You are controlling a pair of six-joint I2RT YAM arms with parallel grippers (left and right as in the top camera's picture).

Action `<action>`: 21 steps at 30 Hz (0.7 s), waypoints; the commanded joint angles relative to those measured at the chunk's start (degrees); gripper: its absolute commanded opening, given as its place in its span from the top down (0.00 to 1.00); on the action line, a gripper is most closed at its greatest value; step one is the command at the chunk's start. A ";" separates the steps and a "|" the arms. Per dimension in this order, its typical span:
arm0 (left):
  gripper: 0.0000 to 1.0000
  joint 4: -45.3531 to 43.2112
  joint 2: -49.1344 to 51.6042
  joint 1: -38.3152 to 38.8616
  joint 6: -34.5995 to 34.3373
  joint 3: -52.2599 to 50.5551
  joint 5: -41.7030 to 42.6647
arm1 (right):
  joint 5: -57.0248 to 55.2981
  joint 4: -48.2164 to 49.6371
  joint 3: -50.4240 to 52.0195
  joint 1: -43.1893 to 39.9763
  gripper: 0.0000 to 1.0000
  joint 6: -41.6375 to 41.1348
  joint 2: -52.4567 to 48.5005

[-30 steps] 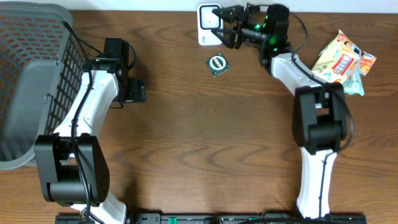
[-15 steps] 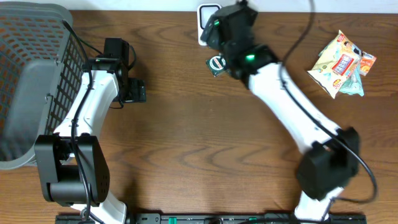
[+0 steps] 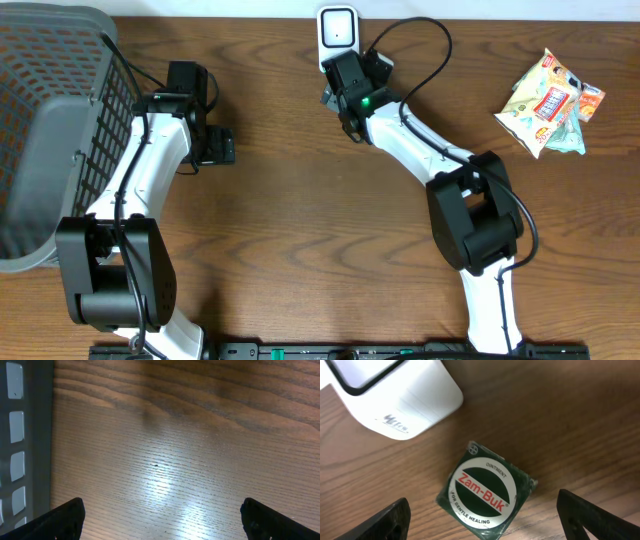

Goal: Scan the item barcode
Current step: 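Grasp the green Zam-Buk tin below the scanner with the right gripper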

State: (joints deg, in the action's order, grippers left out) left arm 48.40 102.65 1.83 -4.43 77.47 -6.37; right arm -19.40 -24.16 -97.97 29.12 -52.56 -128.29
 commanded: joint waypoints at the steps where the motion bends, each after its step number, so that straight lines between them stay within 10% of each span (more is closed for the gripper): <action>1: 0.02 0.17 0.04 -0.04 0.33 -0.17 -0.35 | 0.50 0.26 -0.24 0.13 0.13 -4.92 -4.09; 12: 0.02 0.17 0.04 -0.04 0.33 -0.17 -0.35 | 0.46 1.38 -0.24 -0.52 0.29 -4.13 -6.86; 21: 0.02 0.17 0.04 -0.04 0.33 -0.17 -0.35 | 0.31 -18.38 -0.26 -4.55 0.27 -3.96 -0.87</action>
State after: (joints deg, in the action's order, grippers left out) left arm 48.38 102.65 1.83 -4.43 77.47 -6.37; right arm -17.80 -38.54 -99.74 27.07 -56.93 -130.52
